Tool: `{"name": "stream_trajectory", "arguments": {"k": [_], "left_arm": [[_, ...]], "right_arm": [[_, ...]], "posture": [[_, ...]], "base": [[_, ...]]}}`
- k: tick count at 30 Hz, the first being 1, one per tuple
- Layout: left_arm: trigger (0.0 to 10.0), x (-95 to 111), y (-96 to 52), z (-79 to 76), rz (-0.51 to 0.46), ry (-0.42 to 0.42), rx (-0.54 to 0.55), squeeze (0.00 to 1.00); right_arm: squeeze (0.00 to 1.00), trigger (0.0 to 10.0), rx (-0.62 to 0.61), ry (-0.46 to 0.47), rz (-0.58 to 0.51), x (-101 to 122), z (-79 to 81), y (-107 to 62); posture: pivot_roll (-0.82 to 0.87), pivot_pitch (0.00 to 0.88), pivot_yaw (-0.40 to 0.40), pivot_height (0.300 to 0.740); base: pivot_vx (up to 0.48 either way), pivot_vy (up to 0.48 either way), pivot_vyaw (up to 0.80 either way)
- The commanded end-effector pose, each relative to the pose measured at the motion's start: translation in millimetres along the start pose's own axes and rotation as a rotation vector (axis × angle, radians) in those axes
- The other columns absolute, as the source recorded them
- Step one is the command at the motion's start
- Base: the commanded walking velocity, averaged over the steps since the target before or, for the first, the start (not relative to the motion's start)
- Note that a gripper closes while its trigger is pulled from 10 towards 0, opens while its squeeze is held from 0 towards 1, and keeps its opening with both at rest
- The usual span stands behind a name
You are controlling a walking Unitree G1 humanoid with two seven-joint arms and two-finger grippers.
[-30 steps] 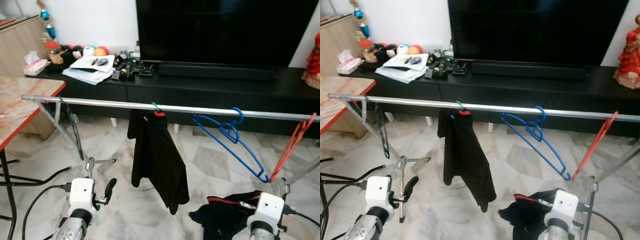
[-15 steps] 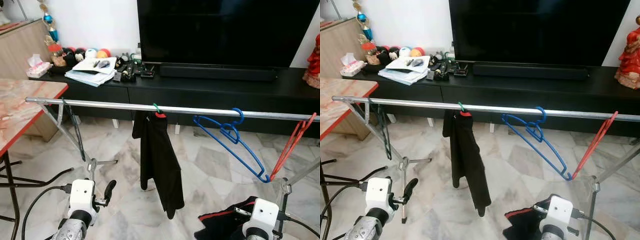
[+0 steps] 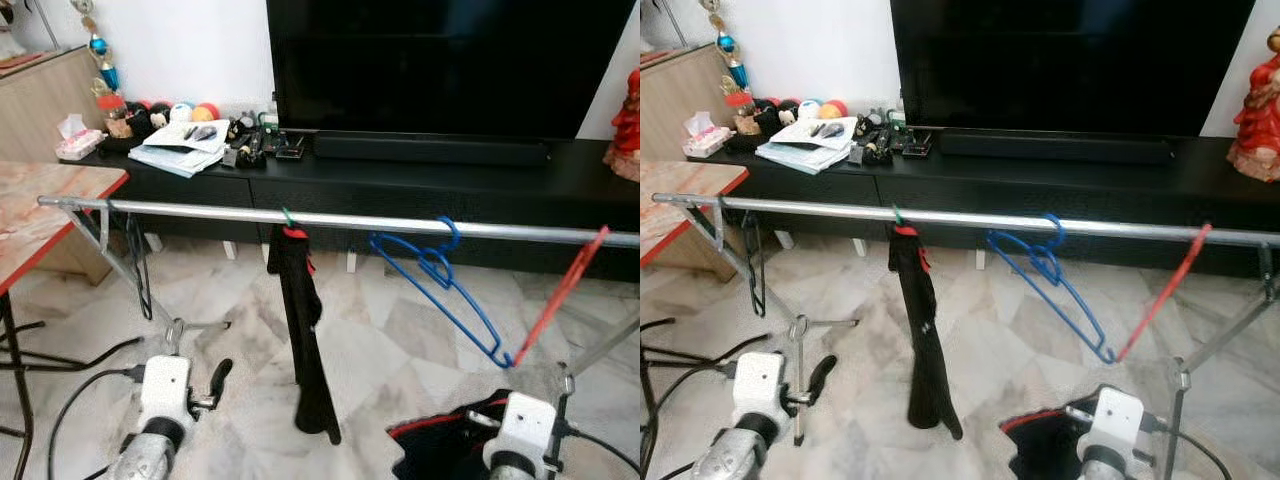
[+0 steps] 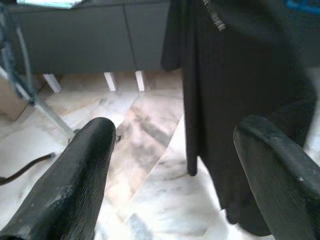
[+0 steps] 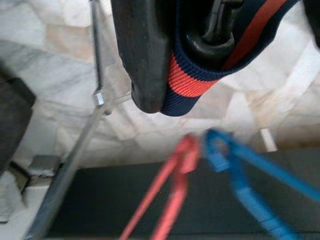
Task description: Hang hanger
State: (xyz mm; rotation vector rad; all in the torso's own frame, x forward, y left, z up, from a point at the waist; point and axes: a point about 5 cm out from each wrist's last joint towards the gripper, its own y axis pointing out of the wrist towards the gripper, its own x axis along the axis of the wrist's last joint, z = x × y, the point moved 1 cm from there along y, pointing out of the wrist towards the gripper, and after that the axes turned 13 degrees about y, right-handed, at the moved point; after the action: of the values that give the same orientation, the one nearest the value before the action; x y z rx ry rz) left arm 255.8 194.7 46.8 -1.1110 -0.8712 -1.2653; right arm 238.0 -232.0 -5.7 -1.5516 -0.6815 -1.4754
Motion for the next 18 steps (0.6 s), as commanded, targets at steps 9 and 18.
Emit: {"name": "stream_trajectory", "arguments": {"k": [9,18], "left_arm": [[10.0,-3.0,-3.0,7.1,0.01,0.019,0.016,0.0],[10.0,-1.4,-1.0,7.7,0.005,0.019,0.019,0.0]], "right_arm": [[0.0,10.0,-0.071,0.044,0.037,-5.8,-5.2,-2.9],[0.0,10.0,-0.053,0.037,0.027,-1.3,-0.1,1.9]], "posture": [[0.03,0.021,0.055,0.74],[0.04,0.027,0.058,0.74]], "base": [[0.0,-0.371,0.0],[0.0,-0.365,0.0]]}}
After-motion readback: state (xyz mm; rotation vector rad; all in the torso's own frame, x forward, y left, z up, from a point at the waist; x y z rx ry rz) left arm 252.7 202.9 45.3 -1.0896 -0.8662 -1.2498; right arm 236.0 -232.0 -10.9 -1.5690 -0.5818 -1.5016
